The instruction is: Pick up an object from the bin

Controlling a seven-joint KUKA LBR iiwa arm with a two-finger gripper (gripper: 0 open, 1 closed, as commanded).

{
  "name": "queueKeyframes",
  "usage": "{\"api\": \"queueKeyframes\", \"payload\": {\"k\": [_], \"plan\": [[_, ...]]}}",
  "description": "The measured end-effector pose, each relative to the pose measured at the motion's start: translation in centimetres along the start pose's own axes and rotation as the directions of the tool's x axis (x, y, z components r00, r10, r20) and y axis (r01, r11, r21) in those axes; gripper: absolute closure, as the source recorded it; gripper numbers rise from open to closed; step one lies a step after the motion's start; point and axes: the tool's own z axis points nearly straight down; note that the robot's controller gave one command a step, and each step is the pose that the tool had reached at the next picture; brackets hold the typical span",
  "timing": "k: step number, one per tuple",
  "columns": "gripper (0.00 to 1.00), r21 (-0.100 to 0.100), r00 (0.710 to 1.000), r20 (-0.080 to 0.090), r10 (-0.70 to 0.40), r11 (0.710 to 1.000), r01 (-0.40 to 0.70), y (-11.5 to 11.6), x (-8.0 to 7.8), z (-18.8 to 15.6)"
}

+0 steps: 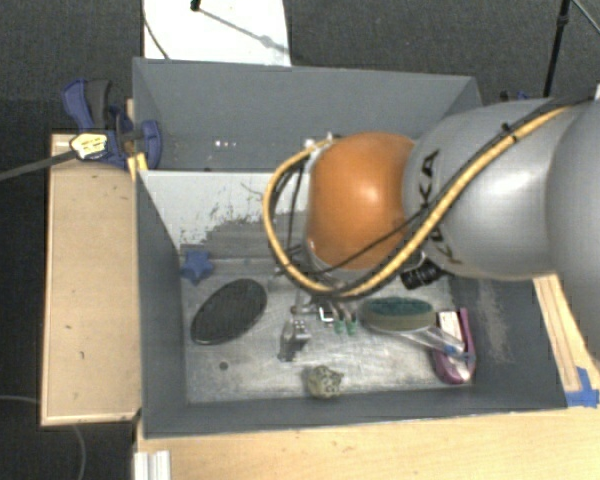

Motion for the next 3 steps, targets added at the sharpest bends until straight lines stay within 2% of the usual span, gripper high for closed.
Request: {"api": "queueKeyframes", "payload": {"k": [1,2,3], "plan": [[0.0,-0.002,0.978,0.016,-0.208,0.978,0.208,4.36,-4.79,9.02],[1.0,-0.001,0.979,0.017,-0.202,0.979,0.202,4.25,-4.86,8.76],[0.0,-0.001,0.98,0.012,-0.199,0.98,0.199,4.23,-4.7,8.94]]}}
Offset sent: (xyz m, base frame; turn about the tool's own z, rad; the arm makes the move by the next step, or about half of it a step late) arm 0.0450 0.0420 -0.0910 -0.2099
